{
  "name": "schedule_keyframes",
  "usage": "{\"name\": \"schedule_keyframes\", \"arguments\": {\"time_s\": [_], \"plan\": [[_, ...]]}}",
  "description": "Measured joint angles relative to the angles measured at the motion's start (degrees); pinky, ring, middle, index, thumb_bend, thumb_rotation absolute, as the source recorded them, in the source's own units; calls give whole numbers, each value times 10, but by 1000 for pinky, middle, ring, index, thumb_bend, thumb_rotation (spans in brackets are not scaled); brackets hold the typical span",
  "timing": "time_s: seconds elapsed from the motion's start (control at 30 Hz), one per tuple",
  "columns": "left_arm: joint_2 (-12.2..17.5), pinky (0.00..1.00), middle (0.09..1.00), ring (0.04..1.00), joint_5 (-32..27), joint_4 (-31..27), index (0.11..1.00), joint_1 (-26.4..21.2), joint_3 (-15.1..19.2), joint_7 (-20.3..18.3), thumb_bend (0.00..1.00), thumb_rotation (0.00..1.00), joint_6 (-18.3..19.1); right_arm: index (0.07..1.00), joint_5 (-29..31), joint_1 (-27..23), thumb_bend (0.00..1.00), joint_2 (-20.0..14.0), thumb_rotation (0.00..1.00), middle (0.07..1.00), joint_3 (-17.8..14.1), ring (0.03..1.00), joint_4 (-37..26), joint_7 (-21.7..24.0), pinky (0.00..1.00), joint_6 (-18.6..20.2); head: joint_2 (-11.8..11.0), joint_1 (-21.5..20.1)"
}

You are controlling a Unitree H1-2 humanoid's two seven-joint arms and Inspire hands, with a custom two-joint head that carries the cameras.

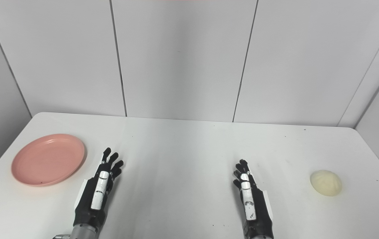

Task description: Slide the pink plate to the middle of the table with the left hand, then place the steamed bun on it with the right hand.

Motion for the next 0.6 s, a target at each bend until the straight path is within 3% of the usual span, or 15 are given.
{"name": "schedule_keyframes", "arguments": {"time_s": [0.6], "plan": [[1, 946, 972, 930, 0, 0, 1000, 0, 0, 0, 650, 946, 2, 938, 2, -1, 648, 1, 1000, 939, 0, 918, 2, 0, 909, 0, 1, -1]]}}
